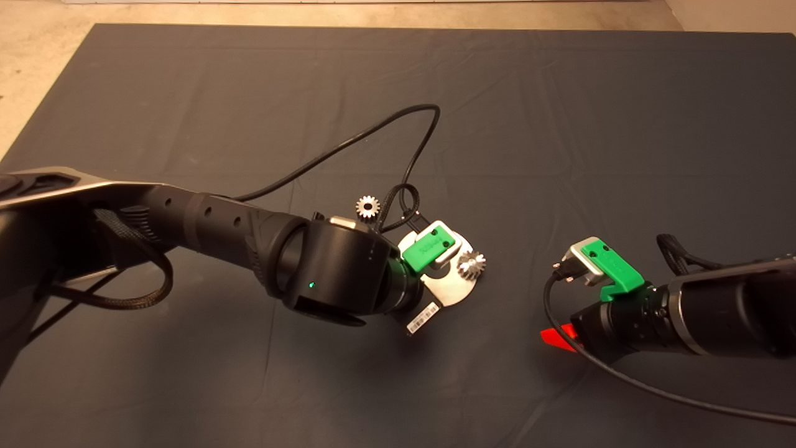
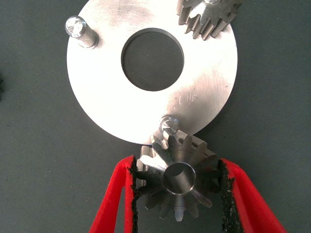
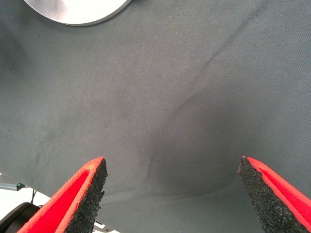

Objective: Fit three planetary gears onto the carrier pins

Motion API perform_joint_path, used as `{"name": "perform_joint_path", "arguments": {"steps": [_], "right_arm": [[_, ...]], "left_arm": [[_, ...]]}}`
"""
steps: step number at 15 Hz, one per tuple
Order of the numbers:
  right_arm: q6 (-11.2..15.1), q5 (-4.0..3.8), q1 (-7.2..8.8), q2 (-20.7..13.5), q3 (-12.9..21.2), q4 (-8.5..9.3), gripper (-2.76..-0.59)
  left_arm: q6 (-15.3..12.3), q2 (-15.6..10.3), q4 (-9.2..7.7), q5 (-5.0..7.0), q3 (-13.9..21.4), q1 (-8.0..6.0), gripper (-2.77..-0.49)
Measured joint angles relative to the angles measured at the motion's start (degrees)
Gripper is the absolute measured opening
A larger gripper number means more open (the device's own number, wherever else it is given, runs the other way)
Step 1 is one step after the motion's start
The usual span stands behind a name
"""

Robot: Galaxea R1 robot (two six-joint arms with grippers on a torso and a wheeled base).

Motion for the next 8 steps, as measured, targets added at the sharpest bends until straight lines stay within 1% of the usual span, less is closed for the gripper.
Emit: {"name": "perform_joint_path", "arguments": {"steps": [4,8], "right_arm": [[0.0,0.04,0.0,0.0,0.0,0.07,-1.34],[0.0,0.01,0.0,0.0,0.0,0.07,-1.34]], "left_arm": [[0.0,1.5,-0.02,-0.04,-1.1,0.0,-2.46],[0.0,2.2,-0.07,-0.04,-1.9,0.02,-2.47]]}}
